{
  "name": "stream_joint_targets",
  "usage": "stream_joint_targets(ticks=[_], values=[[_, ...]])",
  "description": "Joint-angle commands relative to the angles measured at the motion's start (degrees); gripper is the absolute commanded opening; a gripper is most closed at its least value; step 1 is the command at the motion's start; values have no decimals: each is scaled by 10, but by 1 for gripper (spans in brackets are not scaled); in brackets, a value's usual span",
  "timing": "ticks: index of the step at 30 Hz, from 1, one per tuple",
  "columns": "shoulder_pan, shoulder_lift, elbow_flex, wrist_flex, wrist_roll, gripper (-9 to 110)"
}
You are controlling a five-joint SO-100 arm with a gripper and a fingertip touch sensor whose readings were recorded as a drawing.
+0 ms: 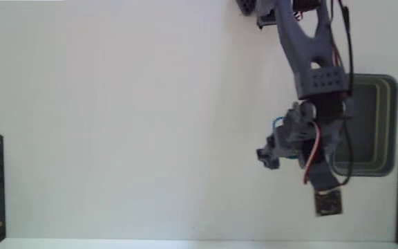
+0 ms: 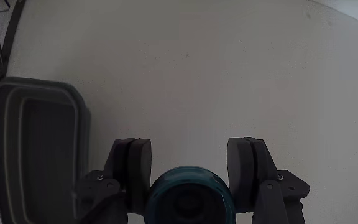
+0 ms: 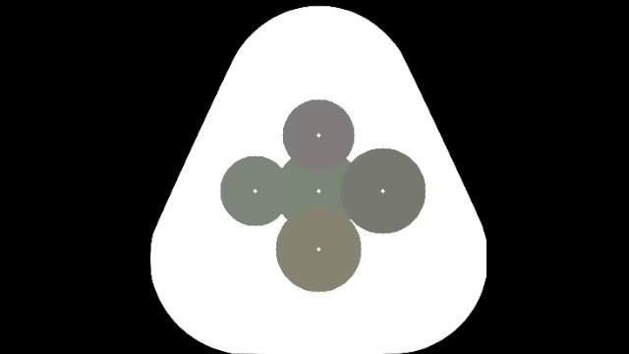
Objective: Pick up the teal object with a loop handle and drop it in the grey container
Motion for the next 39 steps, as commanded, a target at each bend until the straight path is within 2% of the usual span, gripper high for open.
stream_joint_targets(ticks=[1,22,39], values=[[-38,12,-35,13,1,62],[-193,-19,-90,38,1,62],[-264,-34,-116,49,1,62]])
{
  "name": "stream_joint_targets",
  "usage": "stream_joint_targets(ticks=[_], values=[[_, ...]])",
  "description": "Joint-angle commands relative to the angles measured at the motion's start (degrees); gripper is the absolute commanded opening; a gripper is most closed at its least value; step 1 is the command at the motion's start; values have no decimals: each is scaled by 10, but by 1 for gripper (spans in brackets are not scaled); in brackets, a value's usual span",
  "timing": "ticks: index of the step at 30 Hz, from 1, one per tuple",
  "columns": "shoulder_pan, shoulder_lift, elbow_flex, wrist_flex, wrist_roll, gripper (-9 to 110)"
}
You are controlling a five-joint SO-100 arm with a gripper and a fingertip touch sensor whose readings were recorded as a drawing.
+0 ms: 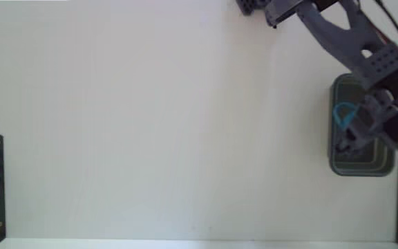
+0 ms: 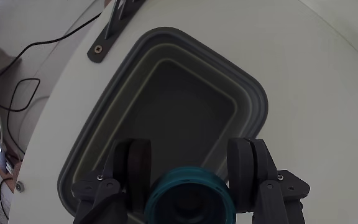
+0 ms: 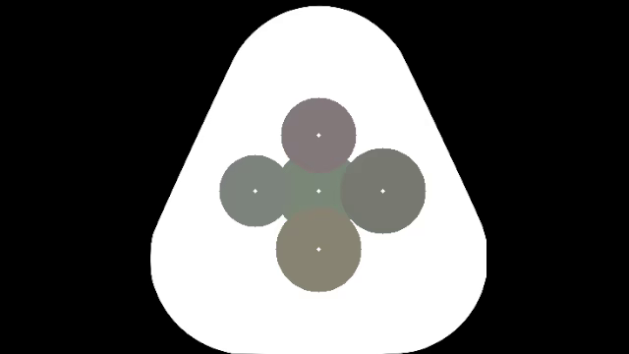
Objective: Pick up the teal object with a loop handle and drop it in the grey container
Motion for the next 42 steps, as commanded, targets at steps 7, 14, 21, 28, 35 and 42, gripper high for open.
stream_joint_targets(ticks=[7,14,21,28,35,42], values=[[-22,13,-31,8,3,62],[-22,13,-31,8,3,62],[-22,13,-31,8,3,62],[-22,13,-31,8,3,110],[-22,13,-31,8,3,110],[-22,13,-31,8,3,110]])
